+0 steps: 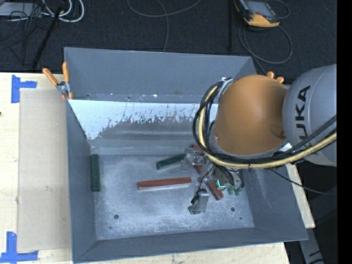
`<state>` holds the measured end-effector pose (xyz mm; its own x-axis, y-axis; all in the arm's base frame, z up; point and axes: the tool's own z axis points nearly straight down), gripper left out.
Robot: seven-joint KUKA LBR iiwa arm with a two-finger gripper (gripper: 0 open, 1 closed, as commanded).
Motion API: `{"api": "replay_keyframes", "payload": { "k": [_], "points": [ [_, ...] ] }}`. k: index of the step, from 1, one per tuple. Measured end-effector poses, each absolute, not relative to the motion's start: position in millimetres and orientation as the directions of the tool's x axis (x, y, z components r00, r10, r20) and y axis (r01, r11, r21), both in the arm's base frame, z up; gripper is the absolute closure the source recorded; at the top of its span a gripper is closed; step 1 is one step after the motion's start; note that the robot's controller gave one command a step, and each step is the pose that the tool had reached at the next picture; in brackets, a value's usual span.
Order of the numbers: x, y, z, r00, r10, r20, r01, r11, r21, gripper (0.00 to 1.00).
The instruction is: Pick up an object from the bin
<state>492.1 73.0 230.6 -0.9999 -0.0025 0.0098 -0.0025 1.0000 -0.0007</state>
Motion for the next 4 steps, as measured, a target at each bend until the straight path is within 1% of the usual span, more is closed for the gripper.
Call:
{"api": "replay_keyframes", "payload": {
  "k": [1, 2, 3, 4],
  "points": [
    [570.2, 142, 65, -0.988, -0.153, 0.003, -0.153, 0.988, 0.001, 0.0],
    [588.6, 93, 101, -0.991, -0.132, -0.004, -0.132, 0.991, -0.002, 0.0],
    [618.0, 48, 117, -0.986, -0.167, -0.005, -0.167, 0.986, -0.003, 0.0],
    [609.0, 45, 67, -0.986, -0.166, 0.004, -0.166, 0.986, 0.001, 0.0]
  ]
}}
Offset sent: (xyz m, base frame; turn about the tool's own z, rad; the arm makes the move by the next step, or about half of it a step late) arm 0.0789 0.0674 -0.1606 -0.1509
